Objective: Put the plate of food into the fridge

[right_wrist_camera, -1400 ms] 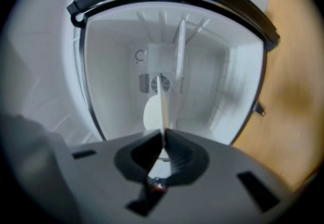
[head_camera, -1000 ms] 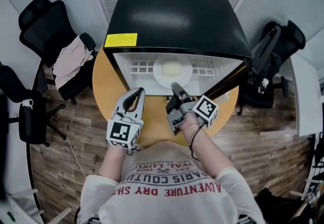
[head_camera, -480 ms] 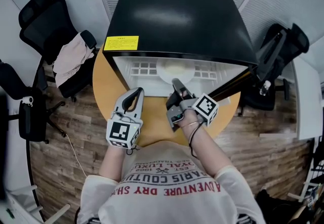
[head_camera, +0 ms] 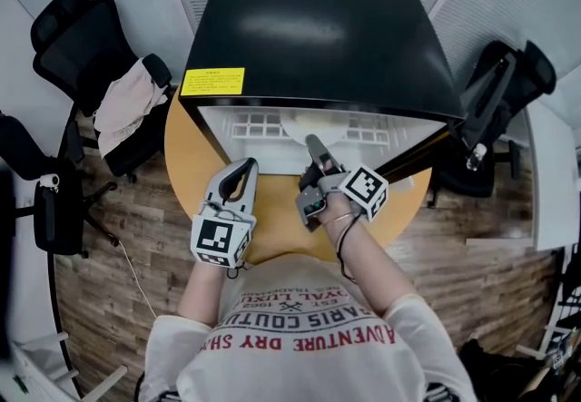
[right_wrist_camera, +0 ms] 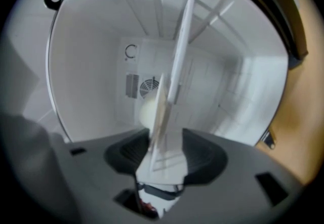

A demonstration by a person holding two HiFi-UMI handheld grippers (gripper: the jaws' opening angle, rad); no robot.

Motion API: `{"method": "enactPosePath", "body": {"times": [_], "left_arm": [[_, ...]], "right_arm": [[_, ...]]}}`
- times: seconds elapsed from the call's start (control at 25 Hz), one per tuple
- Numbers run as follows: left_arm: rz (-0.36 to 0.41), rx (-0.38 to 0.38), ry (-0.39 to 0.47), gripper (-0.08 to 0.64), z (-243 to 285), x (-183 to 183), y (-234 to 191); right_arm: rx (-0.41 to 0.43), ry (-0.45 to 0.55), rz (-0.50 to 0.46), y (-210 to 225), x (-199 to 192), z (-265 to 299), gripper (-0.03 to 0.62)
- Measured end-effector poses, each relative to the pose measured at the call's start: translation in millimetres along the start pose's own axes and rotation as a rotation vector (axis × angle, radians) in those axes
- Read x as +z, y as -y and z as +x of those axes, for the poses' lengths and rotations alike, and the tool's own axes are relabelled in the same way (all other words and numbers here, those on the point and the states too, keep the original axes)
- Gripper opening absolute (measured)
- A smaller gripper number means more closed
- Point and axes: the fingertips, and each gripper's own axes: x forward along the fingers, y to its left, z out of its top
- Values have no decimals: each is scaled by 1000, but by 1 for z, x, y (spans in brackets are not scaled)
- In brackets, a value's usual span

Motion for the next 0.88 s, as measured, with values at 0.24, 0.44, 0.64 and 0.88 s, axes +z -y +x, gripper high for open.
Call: {"method": "enactPosePath", "body": {"times": [0.24,0.44,0.64,0.88], "left_arm": [[-3,1,-4,32,5,-2,-1],[-5,0,-5,32,7,-2,-1],[-4,-11,-1,32,6,-1,4],[-7,-25,-1,32,0,-3,13]], "right_arm": [[-1,-19,-58,-2,3,4,221],[1,-34,-59,-1,1,2,221],[-15,-37,-23,1,-9,-21,220],[-40,-86,-116,9,-27,-48,29]]}}
